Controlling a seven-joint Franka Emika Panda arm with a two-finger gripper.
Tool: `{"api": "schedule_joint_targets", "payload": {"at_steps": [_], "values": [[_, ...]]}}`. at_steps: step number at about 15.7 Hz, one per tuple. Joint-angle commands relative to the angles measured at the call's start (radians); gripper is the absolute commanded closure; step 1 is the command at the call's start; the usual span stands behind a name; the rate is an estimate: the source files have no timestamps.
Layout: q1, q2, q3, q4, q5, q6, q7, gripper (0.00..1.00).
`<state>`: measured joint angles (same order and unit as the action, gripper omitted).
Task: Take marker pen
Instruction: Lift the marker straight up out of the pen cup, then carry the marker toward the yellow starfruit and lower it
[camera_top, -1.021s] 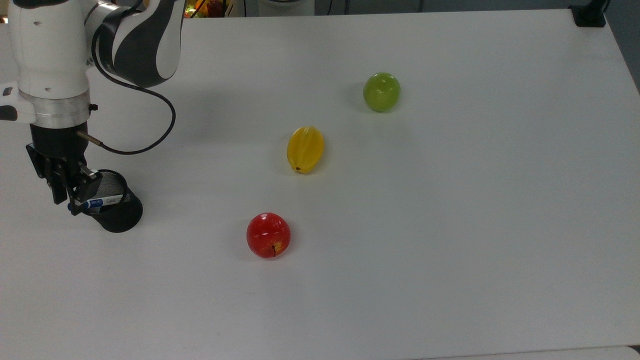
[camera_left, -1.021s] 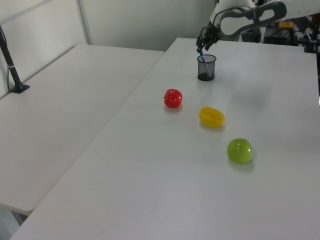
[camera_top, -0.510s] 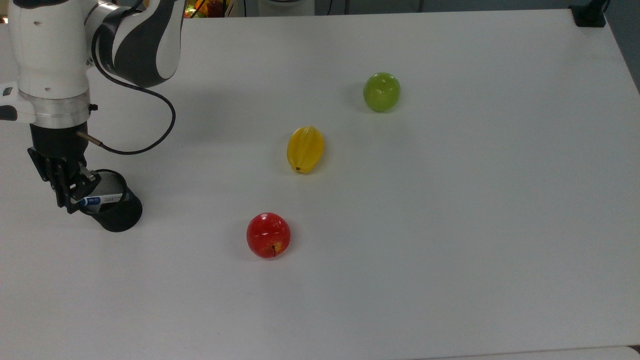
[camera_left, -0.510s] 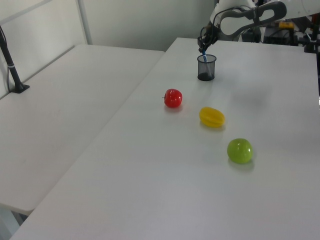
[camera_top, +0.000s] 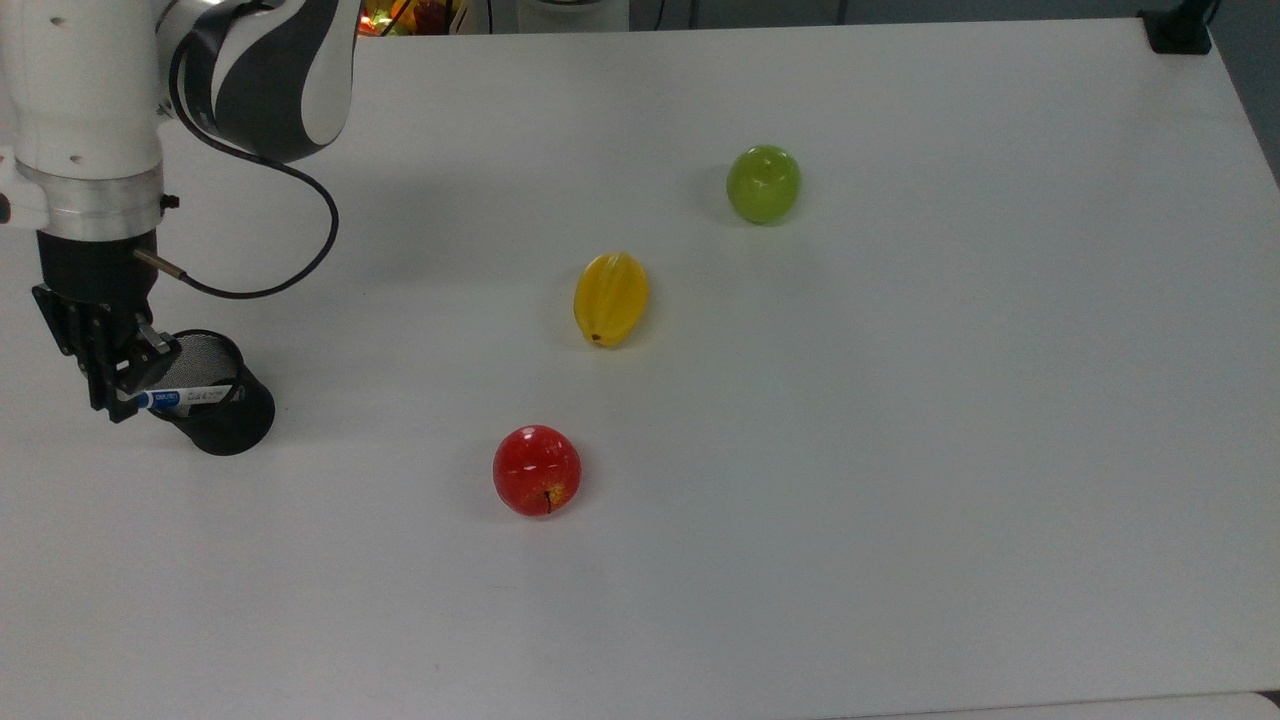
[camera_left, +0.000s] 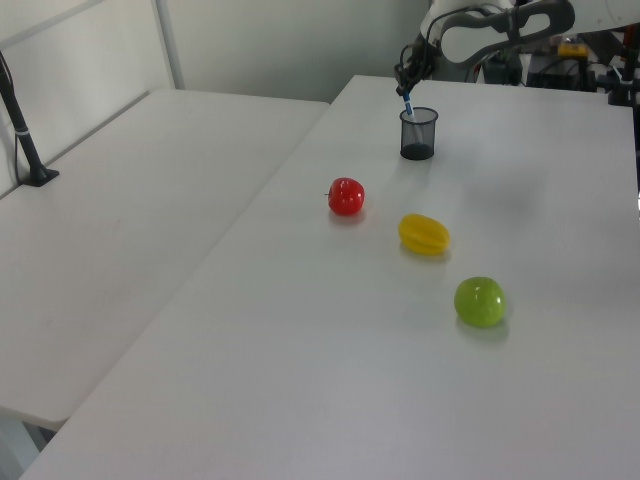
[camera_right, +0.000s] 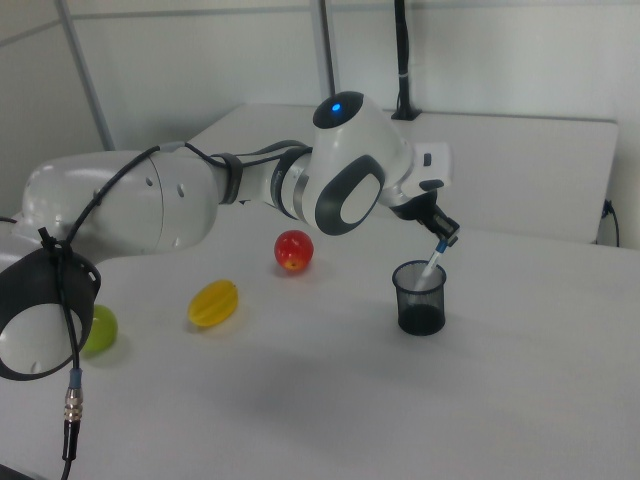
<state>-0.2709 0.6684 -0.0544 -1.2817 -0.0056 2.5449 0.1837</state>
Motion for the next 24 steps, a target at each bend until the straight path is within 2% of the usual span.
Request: {"api": "schedule_joint_targets", "payload": {"at_steps": [1,9,13,17,21,24], "values": [[0.004,-0.09,-0.013,-0.03,0.013,0.006,0.036,1.0],[-0.019,-0.271,-0.018,-0.14,0.107,0.008,0.036,1.0],[-0.005,-0.358,-0.019,-0.247,0.113,0.0,0.028,1.0],[0.042,-0.43,-0.019,-0.346,0.113,-0.024,0.017,1.0],[0.104,-0.463,-0.022,-0.363,0.113,-0.202,-0.042,0.99],[0.169,-0.487,-0.048,-0.395,0.113,-0.29,-0.072,0.99]]}}
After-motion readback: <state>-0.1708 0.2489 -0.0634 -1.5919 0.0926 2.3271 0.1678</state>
